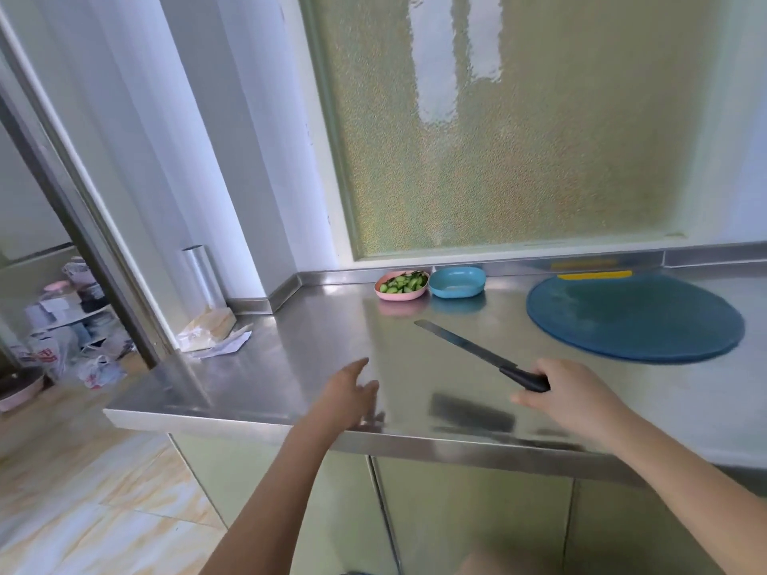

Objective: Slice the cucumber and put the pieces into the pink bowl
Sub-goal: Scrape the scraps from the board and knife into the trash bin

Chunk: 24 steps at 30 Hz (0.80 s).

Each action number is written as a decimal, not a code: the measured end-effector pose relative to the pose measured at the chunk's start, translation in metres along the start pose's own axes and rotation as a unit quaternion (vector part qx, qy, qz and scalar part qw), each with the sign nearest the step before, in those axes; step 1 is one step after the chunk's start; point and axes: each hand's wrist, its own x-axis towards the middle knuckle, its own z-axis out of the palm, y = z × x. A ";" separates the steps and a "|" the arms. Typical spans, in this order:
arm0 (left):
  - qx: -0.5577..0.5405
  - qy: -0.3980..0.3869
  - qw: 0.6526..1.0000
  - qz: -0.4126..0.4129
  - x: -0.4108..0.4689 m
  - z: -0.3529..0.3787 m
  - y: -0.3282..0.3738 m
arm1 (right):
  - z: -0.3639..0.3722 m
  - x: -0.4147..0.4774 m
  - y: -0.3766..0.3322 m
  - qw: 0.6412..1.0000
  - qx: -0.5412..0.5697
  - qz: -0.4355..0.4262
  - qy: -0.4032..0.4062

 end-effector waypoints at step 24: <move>0.136 -0.065 0.988 -0.014 0.092 0.017 0.034 | 0.029 0.118 0.030 0.996 -0.084 -0.005 0.013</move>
